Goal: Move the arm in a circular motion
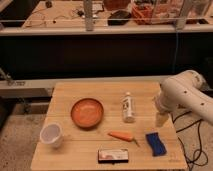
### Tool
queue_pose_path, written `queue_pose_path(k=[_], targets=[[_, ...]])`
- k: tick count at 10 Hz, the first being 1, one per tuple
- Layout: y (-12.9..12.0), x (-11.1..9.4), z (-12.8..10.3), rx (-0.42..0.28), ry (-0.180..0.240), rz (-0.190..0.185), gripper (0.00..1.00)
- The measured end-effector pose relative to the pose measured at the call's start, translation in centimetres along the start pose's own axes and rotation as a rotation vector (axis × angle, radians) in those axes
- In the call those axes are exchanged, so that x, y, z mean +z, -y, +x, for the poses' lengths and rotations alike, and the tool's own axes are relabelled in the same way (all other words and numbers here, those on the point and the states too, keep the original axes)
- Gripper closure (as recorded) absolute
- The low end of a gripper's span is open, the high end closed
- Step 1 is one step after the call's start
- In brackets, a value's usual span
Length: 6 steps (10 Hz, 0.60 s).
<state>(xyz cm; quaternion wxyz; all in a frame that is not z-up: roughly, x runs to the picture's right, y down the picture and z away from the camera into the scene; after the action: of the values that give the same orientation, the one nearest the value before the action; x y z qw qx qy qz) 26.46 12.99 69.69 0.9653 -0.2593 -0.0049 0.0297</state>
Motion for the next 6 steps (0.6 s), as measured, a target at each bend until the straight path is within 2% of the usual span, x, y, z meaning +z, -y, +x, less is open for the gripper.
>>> queue_pose_path(k=[1,6], targets=[[-1.2,-0.2,-0.6,-0.009,-0.004,0.000,0.20],[-3.2,-0.4,-3.8,-0.082,-0.024,-0.004,0.20]])
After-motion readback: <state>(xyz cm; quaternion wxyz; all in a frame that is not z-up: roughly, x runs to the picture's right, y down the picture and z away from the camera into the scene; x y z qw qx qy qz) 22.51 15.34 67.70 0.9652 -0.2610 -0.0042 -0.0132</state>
